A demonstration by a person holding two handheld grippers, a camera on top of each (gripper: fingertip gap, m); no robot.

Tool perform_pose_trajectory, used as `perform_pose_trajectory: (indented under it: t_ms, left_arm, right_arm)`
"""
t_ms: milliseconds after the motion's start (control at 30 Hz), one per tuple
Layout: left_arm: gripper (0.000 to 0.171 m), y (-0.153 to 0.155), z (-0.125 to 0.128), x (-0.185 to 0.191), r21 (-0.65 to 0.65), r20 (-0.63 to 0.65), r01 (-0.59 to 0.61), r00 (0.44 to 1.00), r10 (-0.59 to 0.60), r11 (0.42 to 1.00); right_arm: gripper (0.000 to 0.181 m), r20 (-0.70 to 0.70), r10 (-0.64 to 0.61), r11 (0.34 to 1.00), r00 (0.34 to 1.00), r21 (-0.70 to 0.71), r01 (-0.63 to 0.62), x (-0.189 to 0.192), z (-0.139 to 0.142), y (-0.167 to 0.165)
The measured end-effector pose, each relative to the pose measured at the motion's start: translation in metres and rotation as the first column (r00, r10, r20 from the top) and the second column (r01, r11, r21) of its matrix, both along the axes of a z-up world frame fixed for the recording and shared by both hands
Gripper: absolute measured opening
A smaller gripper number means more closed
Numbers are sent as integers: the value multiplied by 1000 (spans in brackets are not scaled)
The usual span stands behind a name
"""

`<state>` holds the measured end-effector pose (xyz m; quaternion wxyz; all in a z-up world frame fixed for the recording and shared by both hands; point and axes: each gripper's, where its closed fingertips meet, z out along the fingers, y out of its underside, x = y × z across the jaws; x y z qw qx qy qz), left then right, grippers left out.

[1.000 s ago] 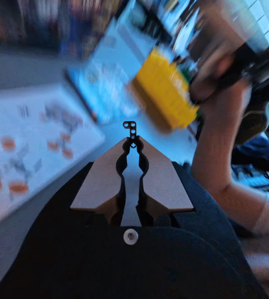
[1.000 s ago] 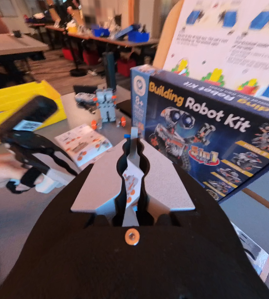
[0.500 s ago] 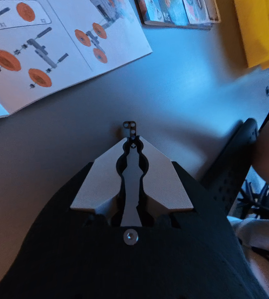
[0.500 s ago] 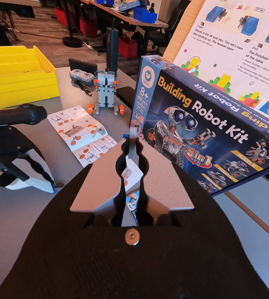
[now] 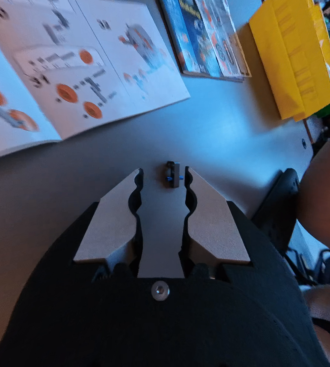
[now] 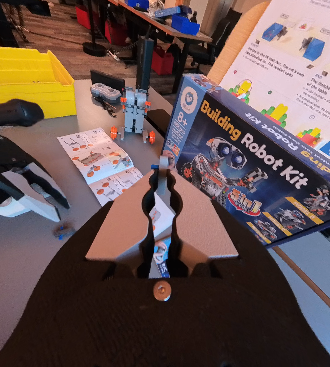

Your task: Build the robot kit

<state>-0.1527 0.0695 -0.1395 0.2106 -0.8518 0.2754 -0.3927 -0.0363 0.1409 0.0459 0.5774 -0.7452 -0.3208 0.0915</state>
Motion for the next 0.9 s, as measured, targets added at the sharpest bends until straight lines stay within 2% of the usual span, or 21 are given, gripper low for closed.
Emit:
perform_pose_trajectory:
  t_ms: [67, 100, 167, 233, 267, 333, 467, 633, 700, 733, 900]
  left_arm:
    - [39, 11, 22, -7, 59, 76, -44, 996, 40, 997]
    - [38, 15, 44, -6, 89, 178, -61, 983, 44, 994]
    - [36, 21, 104, -5, 138, 430, -101, 902, 32, 985]
    - [36, 26, 163, -9, 197, 600, -143, 800, -4, 970]
    - [38, 27, 185, -10, 233, 640, -163, 768, -25, 959]
    - [41, 27, 215, -4, 300, 659, -163, 748, -80, 940]
    - [39, 29, 232, 20, 409, 583, -137, 800, -143, 902]
    - [31, 38, 229, 36, 434, 540, -110, 826, -161, 894]
    - [10, 40, 225, 39, 463, 504, -88, 845, -181, 882]
    - [6, 42, 223, 39, 479, 479, -80, 858, -184, 874]
    - [6, 44, 219, 40, 494, 406, -10, 887, -221, 869]
  right_arm:
    - [6, -30, 33, 997, 999, 69, -31, -11, 9, -1]
    - [6, -50, 59, 992, 997, 118, -52, -19, 15, -3]
    - [6, -88, 94, 970, 992, 233, -72, -34, 29, -7]
    - [6, -99, 131, 943, 986, 318, -94, -49, 37, -14]
    - [5, -95, 133, 931, 987, 354, -91, -55, 41, -17]
    - [5, -63, 126, 910, 990, 405, -90, -65, 42, -21]
    - [6, 9, 130, 883, 992, 453, -120, -79, 41, -27]
    - [6, 47, 163, 887, 986, 430, -167, -90, 31, -28]
    - [6, 57, 152, 891, 987, 425, -162, -89, 29, -26]
    - [6, 60, 155, 891, 986, 422, -166, -89, 28, -26]
    - [6, 51, 158, 902, 986, 399, -165, -88, 26, -24]
